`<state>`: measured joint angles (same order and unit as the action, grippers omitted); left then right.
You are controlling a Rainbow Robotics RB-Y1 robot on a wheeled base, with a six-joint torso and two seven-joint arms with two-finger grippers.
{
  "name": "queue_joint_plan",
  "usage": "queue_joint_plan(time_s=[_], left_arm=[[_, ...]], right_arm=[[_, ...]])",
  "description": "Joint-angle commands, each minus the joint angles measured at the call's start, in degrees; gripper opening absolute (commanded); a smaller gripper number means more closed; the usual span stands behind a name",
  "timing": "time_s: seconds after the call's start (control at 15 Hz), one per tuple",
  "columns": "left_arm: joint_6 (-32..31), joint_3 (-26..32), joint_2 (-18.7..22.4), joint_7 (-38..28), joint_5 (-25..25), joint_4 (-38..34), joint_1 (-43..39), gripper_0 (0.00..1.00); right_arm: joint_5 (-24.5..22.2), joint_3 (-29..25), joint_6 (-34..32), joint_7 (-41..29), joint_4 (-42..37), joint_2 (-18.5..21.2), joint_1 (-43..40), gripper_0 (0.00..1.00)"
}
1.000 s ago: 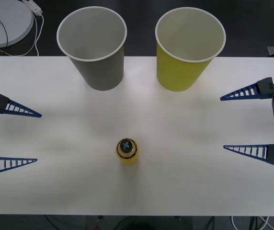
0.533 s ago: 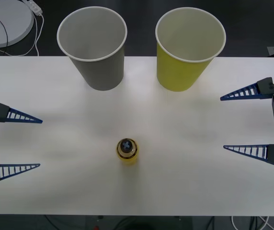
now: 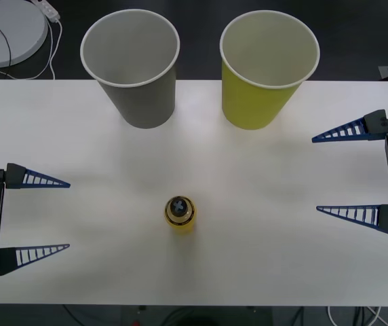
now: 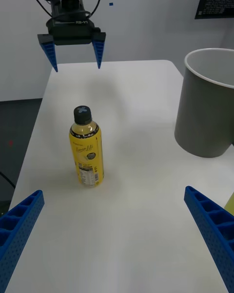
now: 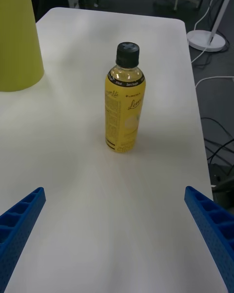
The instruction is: Put the can into the green bin and the plastic bottle into the gray bin
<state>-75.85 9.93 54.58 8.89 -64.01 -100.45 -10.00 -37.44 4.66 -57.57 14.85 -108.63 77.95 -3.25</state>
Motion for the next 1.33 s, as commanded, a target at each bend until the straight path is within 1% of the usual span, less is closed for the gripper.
queue_joint_plan(time_s=[0.07, 0.27, 0.6, 0.73, 1.0, 1.33], left_arm=[[-0.7, -0.5, -3.6, 0.3, -1.8, 0.0, 0.0, 1.0], [0.9, -2.6, -6.1, 0.4, -2.6, 0.0, 0.2, 1.0], [6.0, -8.8, -7.7, 1.0, -2.8, 0.0, 1.3, 1.0], [7.2, -10.4, -8.6, 1.0, -3.6, 0.0, 2.3, 1.0], [8.2, -12.3, -10.8, 0.9, -5.4, 0.0, 3.8, 1.0], [8.2, -13.5, -14.9, 0.8, -8.4, -0.1, 4.6, 1.0]], right_arm=[[0.0, 0.0, 0.0, 0.0, 0.0, 0.0, 0.0, 1.0], [0.0, 0.0, 0.0, 0.0, 0.0, 0.0, 0.0, 1.0], [0.0, 0.0, 0.0, 0.0, 0.0, 0.0, 0.0, 1.0], [0.0, 0.0, 0.0, 0.0, 0.0, 0.0, 0.0, 1.0], [0.0, 0.0, 0.0, 0.0, 0.0, 0.0, 0.0, 1.0], [0.0, 0.0, 0.0, 0.0, 0.0, 0.0, 0.0, 1.0]])
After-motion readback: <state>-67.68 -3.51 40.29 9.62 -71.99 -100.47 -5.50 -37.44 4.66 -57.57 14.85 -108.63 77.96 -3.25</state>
